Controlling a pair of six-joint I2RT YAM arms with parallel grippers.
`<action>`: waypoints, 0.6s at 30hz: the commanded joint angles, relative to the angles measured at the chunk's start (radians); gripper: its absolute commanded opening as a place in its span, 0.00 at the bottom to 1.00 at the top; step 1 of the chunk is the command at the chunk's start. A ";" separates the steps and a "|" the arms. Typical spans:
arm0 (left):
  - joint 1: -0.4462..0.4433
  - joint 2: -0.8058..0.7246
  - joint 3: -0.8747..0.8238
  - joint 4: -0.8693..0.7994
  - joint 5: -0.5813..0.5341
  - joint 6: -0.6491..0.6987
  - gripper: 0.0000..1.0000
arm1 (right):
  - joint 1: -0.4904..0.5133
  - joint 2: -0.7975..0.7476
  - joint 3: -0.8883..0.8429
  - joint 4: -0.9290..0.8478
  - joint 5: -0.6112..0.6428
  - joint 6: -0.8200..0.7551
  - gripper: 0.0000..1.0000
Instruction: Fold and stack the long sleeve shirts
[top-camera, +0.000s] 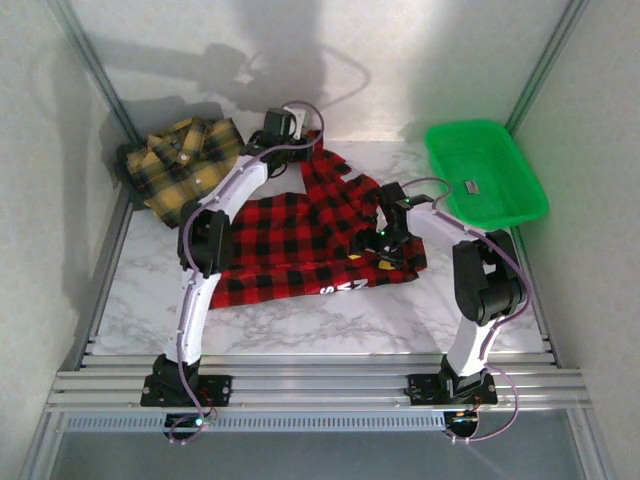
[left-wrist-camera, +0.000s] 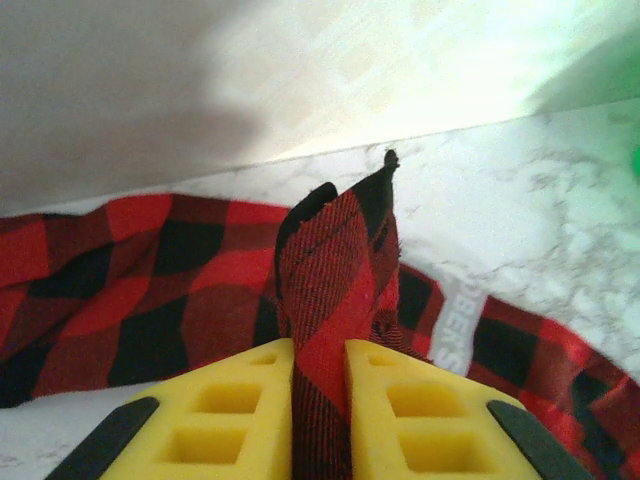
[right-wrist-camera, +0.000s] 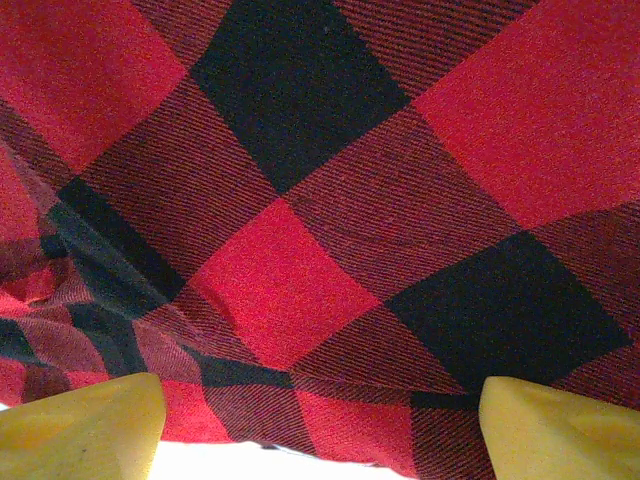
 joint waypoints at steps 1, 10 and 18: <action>-0.003 -0.074 -0.011 0.012 0.008 0.032 0.17 | 0.001 0.009 0.039 -0.024 0.027 0.013 0.83; -0.120 -0.432 -0.390 0.099 0.015 0.091 0.16 | -0.135 -0.175 0.106 -0.112 0.131 0.016 0.88; -0.332 -0.925 -0.926 0.103 -0.025 0.038 0.16 | -0.327 -0.291 0.230 -0.211 0.202 0.019 0.91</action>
